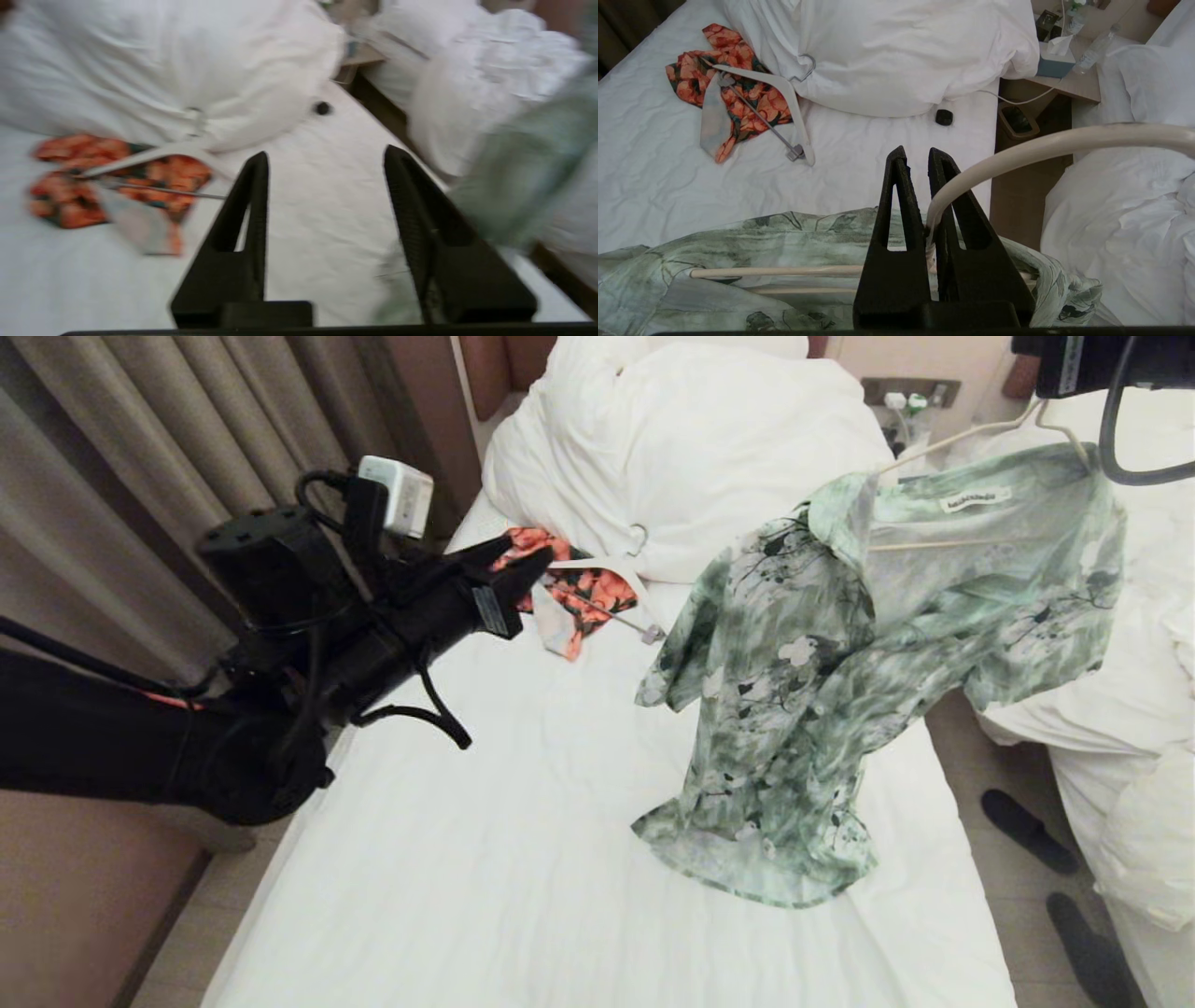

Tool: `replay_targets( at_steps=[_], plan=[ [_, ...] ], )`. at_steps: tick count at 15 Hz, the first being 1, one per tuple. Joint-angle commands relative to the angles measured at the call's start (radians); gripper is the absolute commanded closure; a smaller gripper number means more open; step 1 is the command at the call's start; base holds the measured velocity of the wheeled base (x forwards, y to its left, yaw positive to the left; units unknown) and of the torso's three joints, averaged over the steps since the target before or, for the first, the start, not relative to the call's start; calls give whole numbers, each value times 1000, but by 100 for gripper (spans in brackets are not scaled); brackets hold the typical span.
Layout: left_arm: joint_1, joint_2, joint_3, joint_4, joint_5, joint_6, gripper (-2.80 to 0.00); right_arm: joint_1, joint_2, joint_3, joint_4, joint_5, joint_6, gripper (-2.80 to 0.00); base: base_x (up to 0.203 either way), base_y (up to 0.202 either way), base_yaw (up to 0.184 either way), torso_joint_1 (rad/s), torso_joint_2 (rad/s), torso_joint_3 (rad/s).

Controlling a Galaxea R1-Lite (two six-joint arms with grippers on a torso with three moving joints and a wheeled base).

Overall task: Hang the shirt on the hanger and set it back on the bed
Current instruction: Take the clothes hanger out of the clothes

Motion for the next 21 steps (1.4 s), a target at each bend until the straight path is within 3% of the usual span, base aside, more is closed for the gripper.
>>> replay_targets(
  at_steps=[1,5,7,9,15,18,21],
  plan=[
    [100,11,-26,-5,-43,0,0,1,12,-1,-1,0,-1,0,0,0,0,0,0,0],
    [203,33,-49,-9,-92,0,0,14,94,-5,-148,-37,-3,0,0,0,0,0,0,0],
    [239,4,-49,-10,-95,-4,0,42,116,-6,-177,-108,-6,0,0,0,0,0,0,0],
    [265,-7,-49,-10,-93,-2,0,55,122,-14,-179,-112,-6,0,0,0,0,0,0,0],
    [280,-16,-49,-46,-92,-1,0,81,123,-15,-239,-143,-49,0,0,0,0,0,0,0],
    [272,-27,-52,-37,-95,-2,0,105,107,-15,-291,-141,-127,0,0,0,0,0,0,0],
    [263,-32,-46,-35,-95,-2,0,112,106,-3,-277,-115,-124,0,0,0,0,0,0,0]
  ],
)
